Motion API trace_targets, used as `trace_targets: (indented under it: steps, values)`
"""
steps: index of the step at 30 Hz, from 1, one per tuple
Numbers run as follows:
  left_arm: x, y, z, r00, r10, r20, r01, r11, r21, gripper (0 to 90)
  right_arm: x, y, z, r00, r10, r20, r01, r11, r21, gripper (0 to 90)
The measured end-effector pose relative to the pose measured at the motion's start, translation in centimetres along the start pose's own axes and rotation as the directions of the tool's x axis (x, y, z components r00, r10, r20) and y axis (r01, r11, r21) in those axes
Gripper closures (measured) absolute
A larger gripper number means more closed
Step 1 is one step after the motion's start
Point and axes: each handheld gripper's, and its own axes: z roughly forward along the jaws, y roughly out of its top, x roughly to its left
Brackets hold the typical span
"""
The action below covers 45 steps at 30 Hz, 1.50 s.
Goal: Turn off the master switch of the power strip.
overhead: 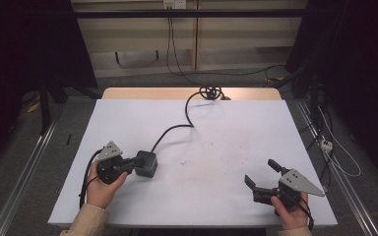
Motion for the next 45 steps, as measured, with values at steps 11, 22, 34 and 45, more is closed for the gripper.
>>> trace_targets:
  steps: [11, 22, 34, 45]
  values:
    - [-0.29, 0.01, 0.06, 0.9998, 0.013, -0.016, -0.013, 0.9999, 0.004, 90.0, 0.04, 0.0, -0.01, 1.0, -0.002, 0.0, 0.002, 1.0, 0.001, 2.6]
    - [-0.3, -0.02, 0.07, 0.9998, 0.004, -0.017, -0.004, 1.0, 0.006, 90.0, 0.07, 0.01, -0.05, 1.0, -0.004, 0.002, 0.004, 1.0, 0.001, 2.6]
    - [-0.39, -0.07, 0.07, 0.9996, 0.01, -0.025, -0.01, 0.9999, 0.004, 90.0, 0.19, 0.02, 0.0, 1.0, -0.005, -0.001, 0.005, 1.0, 0.003, 2.6]
    - [-0.3, -0.17, 0.08, 0.9998, 0.006, -0.018, -0.006, 1.0, -0.004, 90.0, 0.2, 0.04, -0.02, 1.0, -0.005, -0.001, 0.005, 1.0, 0.002, 2.6]
